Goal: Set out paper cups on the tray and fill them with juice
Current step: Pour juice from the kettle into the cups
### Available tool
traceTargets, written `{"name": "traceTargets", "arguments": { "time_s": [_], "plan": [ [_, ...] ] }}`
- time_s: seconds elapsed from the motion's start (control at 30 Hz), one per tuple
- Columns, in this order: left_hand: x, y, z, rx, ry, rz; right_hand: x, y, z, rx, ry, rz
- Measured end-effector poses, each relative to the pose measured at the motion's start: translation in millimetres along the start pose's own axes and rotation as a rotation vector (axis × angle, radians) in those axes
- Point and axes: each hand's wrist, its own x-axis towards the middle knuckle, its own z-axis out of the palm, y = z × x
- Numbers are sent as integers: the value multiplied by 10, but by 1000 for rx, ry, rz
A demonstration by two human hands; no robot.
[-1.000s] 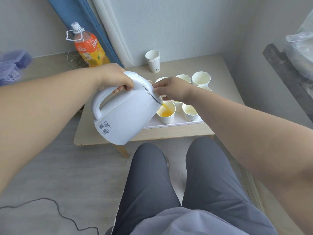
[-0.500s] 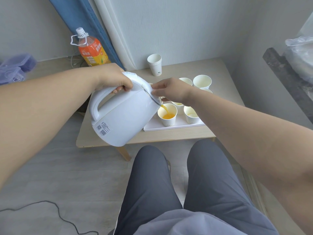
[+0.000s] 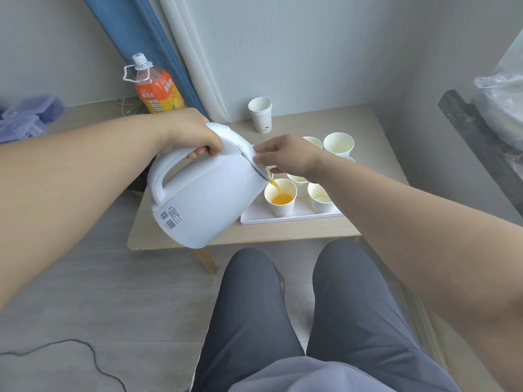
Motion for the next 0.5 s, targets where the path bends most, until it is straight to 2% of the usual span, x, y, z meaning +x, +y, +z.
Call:
{"name": "traceTargets", "arguments": {
  "time_s": [0.5],
  "plan": [
    [-32,40,-79,14,-23,1,41,-32,24,71,51,39]
  ]
}}
